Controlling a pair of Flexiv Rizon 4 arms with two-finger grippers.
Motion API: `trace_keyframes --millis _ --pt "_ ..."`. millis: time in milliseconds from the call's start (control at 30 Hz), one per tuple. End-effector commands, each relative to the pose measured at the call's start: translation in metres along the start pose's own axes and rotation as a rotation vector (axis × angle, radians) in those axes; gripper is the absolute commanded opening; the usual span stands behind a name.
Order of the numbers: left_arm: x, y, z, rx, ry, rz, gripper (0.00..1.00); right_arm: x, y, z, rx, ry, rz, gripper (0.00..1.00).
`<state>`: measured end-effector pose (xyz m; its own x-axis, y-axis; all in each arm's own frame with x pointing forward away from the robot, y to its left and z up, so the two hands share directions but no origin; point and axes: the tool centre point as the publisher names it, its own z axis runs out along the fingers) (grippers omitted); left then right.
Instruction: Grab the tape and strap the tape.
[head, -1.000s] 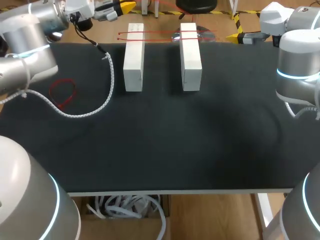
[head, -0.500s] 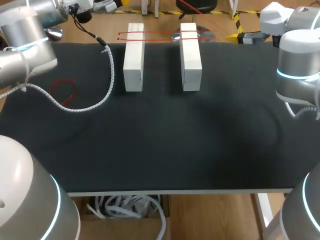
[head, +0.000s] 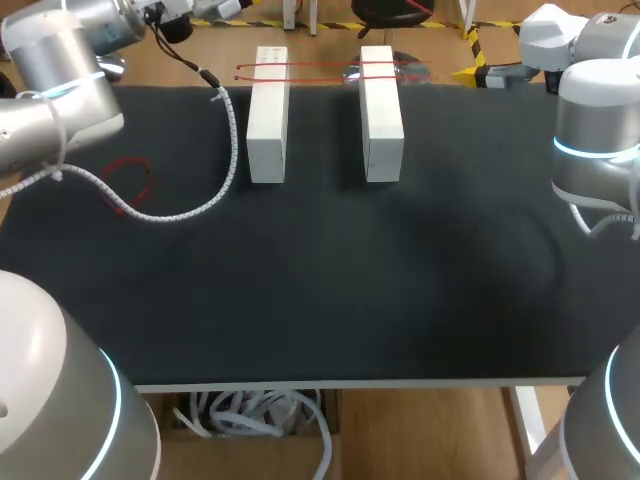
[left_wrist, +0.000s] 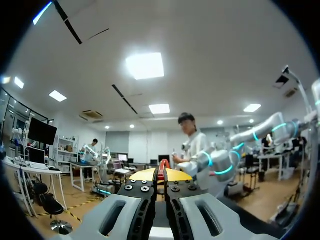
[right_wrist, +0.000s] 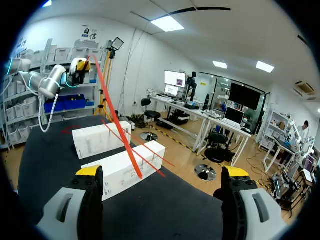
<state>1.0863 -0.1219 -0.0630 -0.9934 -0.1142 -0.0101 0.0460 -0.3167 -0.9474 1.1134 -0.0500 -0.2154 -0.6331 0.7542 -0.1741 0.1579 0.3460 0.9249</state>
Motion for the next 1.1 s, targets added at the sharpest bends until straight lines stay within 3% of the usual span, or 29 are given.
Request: trace_keyframes --millis 33,133,200,1100 --pt "0.0009 -0.0006 0.0013 0.000 -0.005 0.002 0.00 -0.0002 -0.0001 0.0005 0.000 0.000 0.000 1.00" --pt "0.0006 -0.0033 0.0020 0.012 -0.025 -0.004 0.00 -0.0002 -0.0001 0.0005 0.000 0.000 0.000 1.00" --pt "-0.0014 -0.0039 0.0023 0.000 -0.081 0.001 0.00 -0.0002 -0.0001 0.0005 0.000 0.000 0.000 1.00" --pt "-0.0014 -0.0039 0.0023 0.000 -0.081 0.001 0.00 -0.0002 -0.0001 0.0005 0.000 0.000 0.000 1.00"
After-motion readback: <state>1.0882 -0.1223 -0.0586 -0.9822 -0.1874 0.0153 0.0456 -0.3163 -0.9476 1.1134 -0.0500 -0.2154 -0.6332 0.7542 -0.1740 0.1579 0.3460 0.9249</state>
